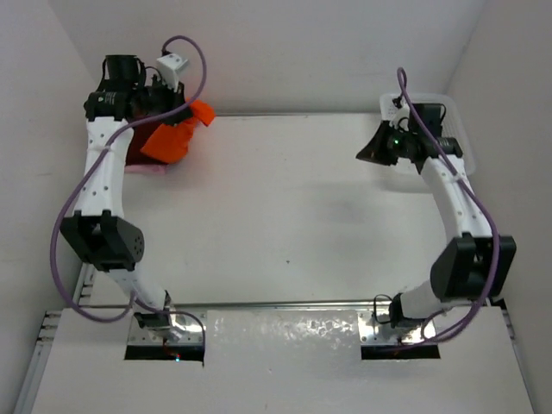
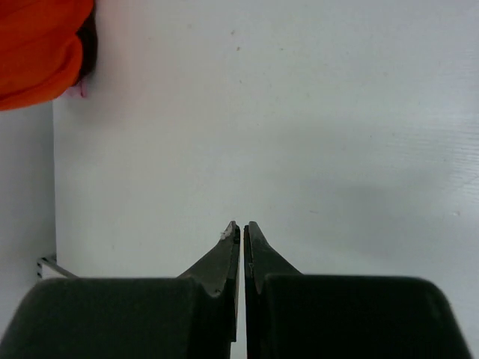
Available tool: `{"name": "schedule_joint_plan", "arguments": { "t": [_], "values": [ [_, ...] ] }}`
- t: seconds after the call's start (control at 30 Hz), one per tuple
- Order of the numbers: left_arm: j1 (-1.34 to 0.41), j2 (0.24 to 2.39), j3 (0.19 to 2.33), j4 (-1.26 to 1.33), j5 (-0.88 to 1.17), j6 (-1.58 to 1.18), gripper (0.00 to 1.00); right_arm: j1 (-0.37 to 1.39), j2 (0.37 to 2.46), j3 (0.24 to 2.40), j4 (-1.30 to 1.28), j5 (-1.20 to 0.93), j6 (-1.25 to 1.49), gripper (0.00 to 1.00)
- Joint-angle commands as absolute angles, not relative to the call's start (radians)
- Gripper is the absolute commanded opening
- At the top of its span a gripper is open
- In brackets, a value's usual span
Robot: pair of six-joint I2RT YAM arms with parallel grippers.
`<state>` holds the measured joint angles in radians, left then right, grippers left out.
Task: Fold and stack the t-shirts
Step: Flatten out the tshirt
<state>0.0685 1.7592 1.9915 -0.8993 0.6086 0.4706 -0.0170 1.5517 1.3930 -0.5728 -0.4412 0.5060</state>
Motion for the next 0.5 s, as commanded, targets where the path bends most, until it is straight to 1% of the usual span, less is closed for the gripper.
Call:
{"name": "schedule_joint_plan", "arguments": {
  "t": [0.0, 0.03, 0.07, 0.13, 0.17, 0.23, 0.27, 0.33, 0.4, 0.43, 0.47],
  "values": [
    [0.023, 1.671, 2.023, -1.079, 0.657, 0.674, 0.0, -0.015, 1.369, 1.291, -0.535, -0.443, 0.437, 0.0],
    [0.011, 1.661, 2.011, -1.1, 0.628, 0.695, 0.0, -0.012, 1.346, 1.263, -0.535, -0.446, 0.427, 0.0],
    [-0.059, 1.649, 1.997, -1.104, 0.588, 0.701, 0.0, 0.001, 1.312, 1.246, -0.538, -0.451, 0.408, 0.0],
    [-0.145, 1.599, 1.92, -1.063, 0.498, 0.704, 0.0, 0.095, 1.292, 1.224, -0.552, -0.401, 0.344, 0.0],
    [-0.238, 1.585, 1.895, -1.022, 0.489, 0.684, 0.0, 0.127, 1.284, 1.226, -0.554, -0.379, 0.307, 0.0],
    [-0.355, 1.588, 1.89, -1.006, 0.457, 0.661, 0.0, 0.187, 1.285, 1.242, -0.56, -0.33, 0.308, 0.0],
    [-0.468, 1.633, 1.92, -1.035, 0.446, 0.643, 0.0, 0.187, 1.284, 1.241, -0.549, -0.333, 0.343, 0.0],
    [-0.553, 1.695, 2.105, -1.112, 0.52, 0.649, 0.0, 0.186, 1.275, 1.249, -0.558, -0.273, 0.356, 0.0],
    [-0.56, 1.764, 2.24, -1.182, 0.64, 0.646, 0.0, 0.184, 1.278, 1.285, -0.613, -0.224, 0.325, 0.0],
    [-0.56, 1.775, 2.329, -1.19, 0.658, 0.647, 0.0, 0.183, 1.278, 1.293, -0.63, -0.2, 0.318, 0.0],
    [-0.563, 1.778, 2.345, -1.187, 0.667, 0.65, 0.0, 0.181, 1.275, 1.295, -0.64, -0.177, 0.308, 0.0]
  ]
}}
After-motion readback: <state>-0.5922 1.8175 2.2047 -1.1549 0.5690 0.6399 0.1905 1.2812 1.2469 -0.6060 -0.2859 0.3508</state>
